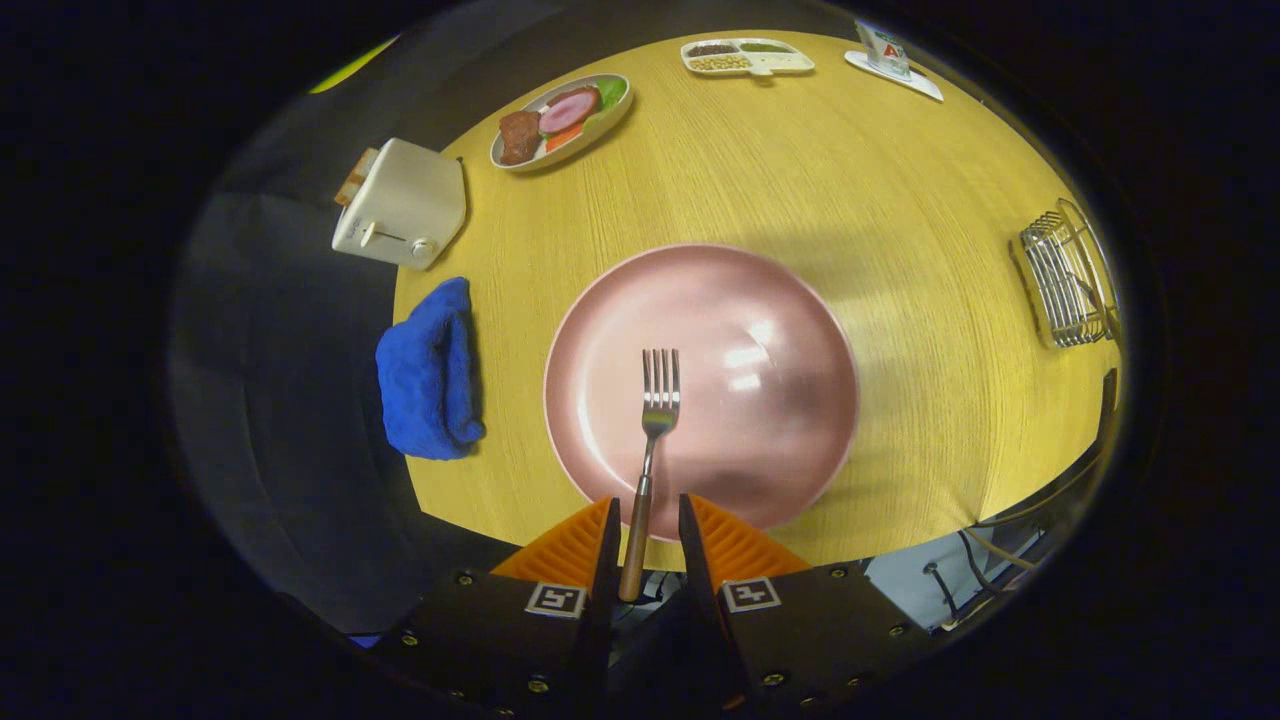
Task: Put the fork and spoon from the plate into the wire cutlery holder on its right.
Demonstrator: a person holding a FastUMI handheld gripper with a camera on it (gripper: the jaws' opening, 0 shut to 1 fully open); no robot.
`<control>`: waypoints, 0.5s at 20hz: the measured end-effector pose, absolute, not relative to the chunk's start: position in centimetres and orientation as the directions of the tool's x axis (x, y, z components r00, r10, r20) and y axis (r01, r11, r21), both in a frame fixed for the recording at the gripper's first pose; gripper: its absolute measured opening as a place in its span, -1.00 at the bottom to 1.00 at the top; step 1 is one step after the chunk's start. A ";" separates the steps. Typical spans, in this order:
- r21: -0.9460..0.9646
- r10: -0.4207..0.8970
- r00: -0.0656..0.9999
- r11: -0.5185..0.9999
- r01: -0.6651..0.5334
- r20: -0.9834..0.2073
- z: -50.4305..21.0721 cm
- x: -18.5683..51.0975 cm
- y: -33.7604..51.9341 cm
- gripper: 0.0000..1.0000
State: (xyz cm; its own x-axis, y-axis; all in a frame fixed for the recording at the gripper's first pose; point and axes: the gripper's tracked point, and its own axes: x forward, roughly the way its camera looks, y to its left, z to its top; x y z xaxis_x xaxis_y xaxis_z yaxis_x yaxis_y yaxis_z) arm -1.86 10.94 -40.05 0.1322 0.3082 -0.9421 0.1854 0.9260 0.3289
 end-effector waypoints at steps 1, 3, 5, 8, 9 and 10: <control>0.326 0.308 0.119 0.927 0.186 -0.944 -40.6 -1.9 11.3 -0.29; 0.319 0.306 0.097 0.930 0.183 -0.947 -41.5 -2.2 12.1 -0.29; 0.311 0.302 0.078 0.934 0.177 -0.950 -42.4 -2.5 12.6 -0.29; 0.302 0.297 0.056 0.939 0.166 -0.953 -43.3 -2.8 13.1 -0.29; 0.300 0.295 0.051 0.940 0.162 -0.954 -43.4 -3.0 13.1 -0.29; 0.298 0.295 0.045 0.941 0.158 -0.955 -43.6 -3.1 13.2 -0.29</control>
